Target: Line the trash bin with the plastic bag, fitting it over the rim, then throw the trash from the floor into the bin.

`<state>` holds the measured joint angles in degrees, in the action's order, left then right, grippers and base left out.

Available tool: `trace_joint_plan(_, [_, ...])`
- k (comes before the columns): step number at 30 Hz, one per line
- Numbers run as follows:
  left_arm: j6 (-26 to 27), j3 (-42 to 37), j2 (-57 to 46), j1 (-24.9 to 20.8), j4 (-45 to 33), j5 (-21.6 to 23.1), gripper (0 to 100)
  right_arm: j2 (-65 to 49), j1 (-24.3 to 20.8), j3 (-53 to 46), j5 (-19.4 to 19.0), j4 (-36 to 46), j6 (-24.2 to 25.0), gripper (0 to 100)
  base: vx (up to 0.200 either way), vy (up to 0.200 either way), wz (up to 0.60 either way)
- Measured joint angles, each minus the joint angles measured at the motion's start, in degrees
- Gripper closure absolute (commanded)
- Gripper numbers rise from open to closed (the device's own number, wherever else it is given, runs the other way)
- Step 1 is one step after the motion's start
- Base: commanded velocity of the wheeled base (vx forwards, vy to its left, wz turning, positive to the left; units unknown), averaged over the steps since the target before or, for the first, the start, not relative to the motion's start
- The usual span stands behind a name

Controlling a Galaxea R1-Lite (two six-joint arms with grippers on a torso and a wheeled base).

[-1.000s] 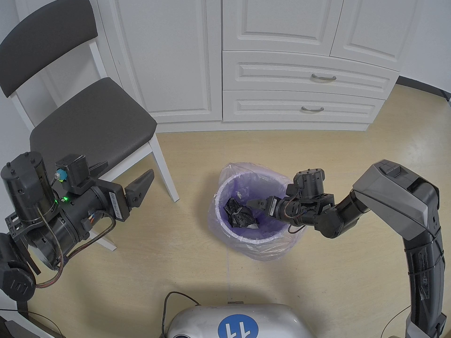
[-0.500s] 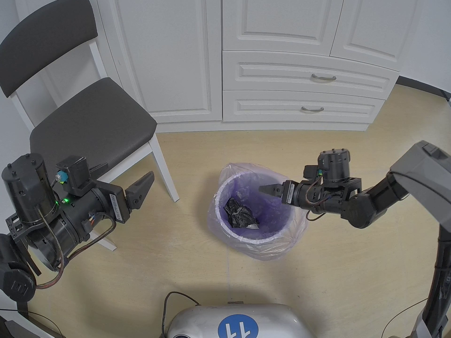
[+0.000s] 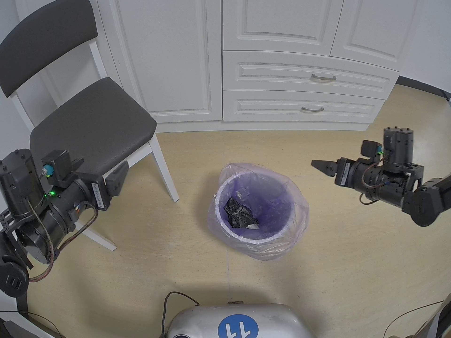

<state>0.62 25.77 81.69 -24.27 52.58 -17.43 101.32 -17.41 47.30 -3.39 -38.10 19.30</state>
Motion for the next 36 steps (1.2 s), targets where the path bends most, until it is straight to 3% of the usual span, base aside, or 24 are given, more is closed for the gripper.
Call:
trace_joint_plan(4, [1.5,0.2,-2.2,2.0,-0.3,-0.5,0,-5.9,1.5,-2.8,2.6,-0.1,-0.9,0,0.000,0.000,0.00])
trace_joint_plan(16, [10.3,1.8,-14.2,6.3,-3.7,-0.9,0,-23.6,5.3,-3.9,3.8,1.7,-6.1,0,0.000,0.000,0.00])
trace_joint_plan(26, [11.6,6.2,-28.6,7.7,-19.6,-1.0,0,-39.3,6.6,1.0,4.0,16.1,-8.8,0,0.000,0.000,0.00])
trace_joint_plan(36, [11.7,9.0,-40.5,10.3,-29.8,-0.9,0,-54.7,9.2,3.7,4.0,27.2,-9.1,0,0.000,0.000,0.00])
